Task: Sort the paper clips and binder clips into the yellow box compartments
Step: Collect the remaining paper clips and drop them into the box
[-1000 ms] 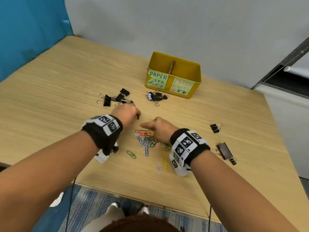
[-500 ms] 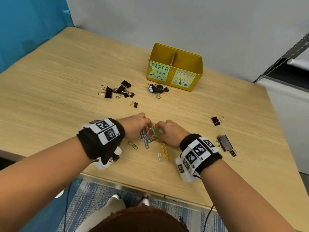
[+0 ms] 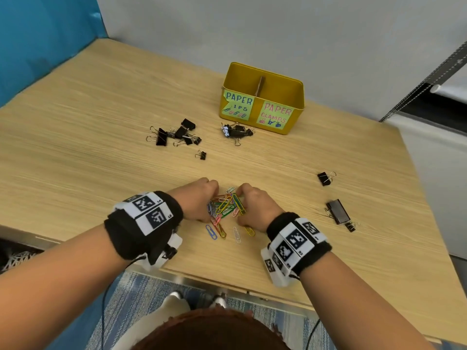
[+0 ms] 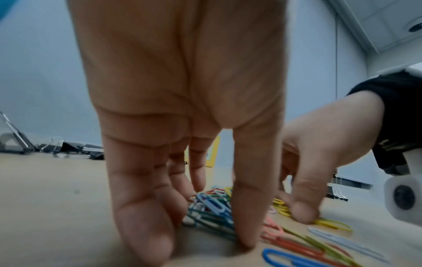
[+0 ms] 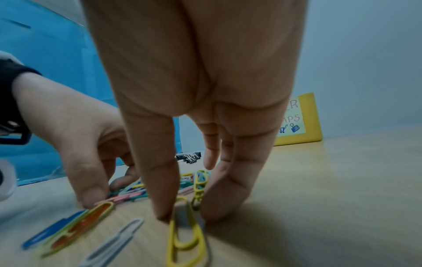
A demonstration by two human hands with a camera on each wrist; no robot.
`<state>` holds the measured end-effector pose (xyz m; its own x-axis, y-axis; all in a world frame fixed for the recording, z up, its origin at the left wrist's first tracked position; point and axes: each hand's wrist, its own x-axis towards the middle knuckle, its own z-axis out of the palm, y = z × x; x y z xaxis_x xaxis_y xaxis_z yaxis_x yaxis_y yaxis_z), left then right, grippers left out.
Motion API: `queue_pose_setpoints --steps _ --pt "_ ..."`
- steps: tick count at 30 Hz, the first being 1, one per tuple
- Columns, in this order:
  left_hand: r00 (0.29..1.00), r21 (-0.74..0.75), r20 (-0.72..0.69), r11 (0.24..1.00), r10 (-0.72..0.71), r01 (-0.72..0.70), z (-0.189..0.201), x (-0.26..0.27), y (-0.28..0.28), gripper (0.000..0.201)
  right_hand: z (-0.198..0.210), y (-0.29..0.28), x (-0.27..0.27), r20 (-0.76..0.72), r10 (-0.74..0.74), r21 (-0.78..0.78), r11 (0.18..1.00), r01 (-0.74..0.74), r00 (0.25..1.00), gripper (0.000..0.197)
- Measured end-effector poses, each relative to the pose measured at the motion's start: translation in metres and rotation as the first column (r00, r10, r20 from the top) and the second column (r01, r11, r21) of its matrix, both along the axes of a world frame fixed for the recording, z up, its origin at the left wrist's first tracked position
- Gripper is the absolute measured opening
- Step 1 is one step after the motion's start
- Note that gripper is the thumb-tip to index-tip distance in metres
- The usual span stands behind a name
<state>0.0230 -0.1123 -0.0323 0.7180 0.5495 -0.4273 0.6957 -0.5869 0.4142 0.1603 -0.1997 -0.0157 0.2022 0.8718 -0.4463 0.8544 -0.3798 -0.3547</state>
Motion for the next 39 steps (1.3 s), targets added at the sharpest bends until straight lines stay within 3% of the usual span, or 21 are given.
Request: queue_pose_setpoints --steps 2,5,8,11,15,22,25,29,32,36,39 --pt "0.999 -0.002 0.03 0.999 0.043 -0.043 0.002 0.0 0.001 0.07 0.0 0.005 0.004 -0.005 -0.024 0.046 0.999 0.024 1.0 0.053" --pt "0.997 -0.013 0.009 0.997 0.071 -0.071 0.006 -0.004 -0.002 0.085 -0.002 0.005 0.008 -0.035 -0.054 0.03 0.998 0.055 0.998 0.069" --pt "0.998 0.062 -0.019 0.996 0.059 -0.058 0.004 0.001 -0.008 0.076 -0.008 0.008 0.0 -0.012 -0.012 0.035 0.999 0.012 1.0 0.078" --pt "0.998 0.094 0.005 0.994 0.057 -0.057 0.004 0.01 -0.004 0.05 -0.012 0.018 -0.006 0.029 0.035 0.103 0.994 -0.037 0.999 0.059" --pt "0.994 0.061 0.042 0.993 0.103 -0.105 0.006 0.015 0.009 0.025 -0.012 0.03 -0.002 0.038 -0.011 0.139 0.99 0.005 0.999 0.037" --pt "0.97 -0.095 0.128 0.976 0.207 -0.196 0.003 0.013 0.024 0.004 -0.014 0.037 0.011 -0.136 -0.149 0.194 0.966 0.174 0.979 0.019" --pt "0.945 -0.274 0.143 0.93 0.293 -0.246 0.0 0.012 0.032 0.021 -0.014 0.038 0.021 -0.23 -0.184 0.165 0.96 0.225 0.956 0.022" --pt "0.897 -0.443 0.201 0.853 0.394 -0.276 0.003 0.01 0.048 0.023 -0.016 0.042 0.037 -0.441 -0.288 0.1 0.925 0.366 0.85 0.013" --pt "0.869 -0.512 0.27 0.826 0.416 -0.236 0.015 0.012 0.062 0.021 -0.011 0.048 0.051 -0.548 -0.334 0.092 0.887 0.452 0.767 0.024" --pt "0.795 -0.589 0.387 0.789 0.466 -0.176 0.04 0.017 0.084 0.019 0.018 0.063 0.067 -0.732 -0.312 0.091 0.836 0.541 0.606 0.026" --pt "0.706 -0.606 0.488 0.781 0.514 -0.15 0.065 0.031 0.111 0.017 0.049 0.089 0.082 -0.799 -0.263 0.141 0.792 0.595 0.54 0.025"
